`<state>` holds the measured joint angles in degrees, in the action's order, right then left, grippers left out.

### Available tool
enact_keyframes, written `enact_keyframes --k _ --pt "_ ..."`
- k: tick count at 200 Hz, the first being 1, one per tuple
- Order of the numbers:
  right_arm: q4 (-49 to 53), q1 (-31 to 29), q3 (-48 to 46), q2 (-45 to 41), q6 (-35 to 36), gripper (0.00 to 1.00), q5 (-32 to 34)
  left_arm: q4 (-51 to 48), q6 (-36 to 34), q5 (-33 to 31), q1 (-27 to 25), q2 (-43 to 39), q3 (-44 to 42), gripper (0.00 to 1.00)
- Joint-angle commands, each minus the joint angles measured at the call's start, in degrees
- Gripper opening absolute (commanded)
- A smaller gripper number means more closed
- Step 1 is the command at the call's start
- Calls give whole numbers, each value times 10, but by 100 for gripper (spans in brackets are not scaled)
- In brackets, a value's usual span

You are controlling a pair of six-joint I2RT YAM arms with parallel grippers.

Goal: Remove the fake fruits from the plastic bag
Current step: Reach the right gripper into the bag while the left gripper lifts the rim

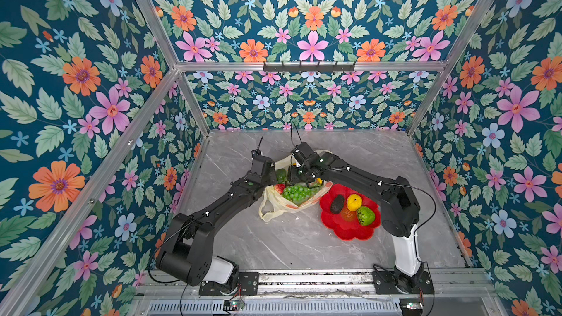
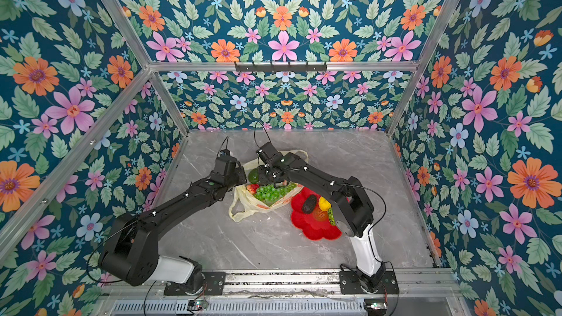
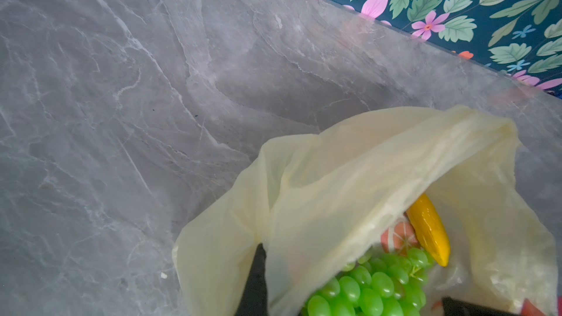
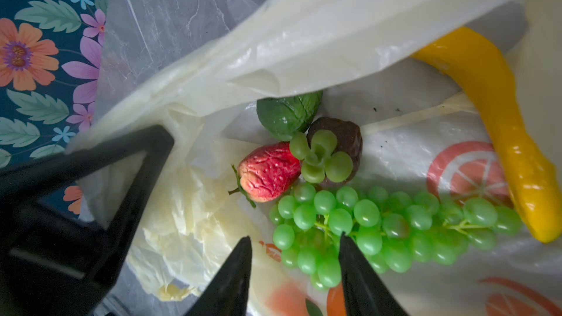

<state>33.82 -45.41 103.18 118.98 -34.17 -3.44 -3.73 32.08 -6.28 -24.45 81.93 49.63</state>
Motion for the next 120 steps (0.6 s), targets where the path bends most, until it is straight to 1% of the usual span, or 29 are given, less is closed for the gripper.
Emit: enact_keyframes --k 1,65,120 --pt "53 0 44 29 13 40 15 21 18 35 11 -6 -7 0" --pt "142 1 171 112 23 28 50 27 17 45 22 -12 -23 0" --pt "160 2 212 143 24 24 54 26 13 48 25 -8 -18 0"
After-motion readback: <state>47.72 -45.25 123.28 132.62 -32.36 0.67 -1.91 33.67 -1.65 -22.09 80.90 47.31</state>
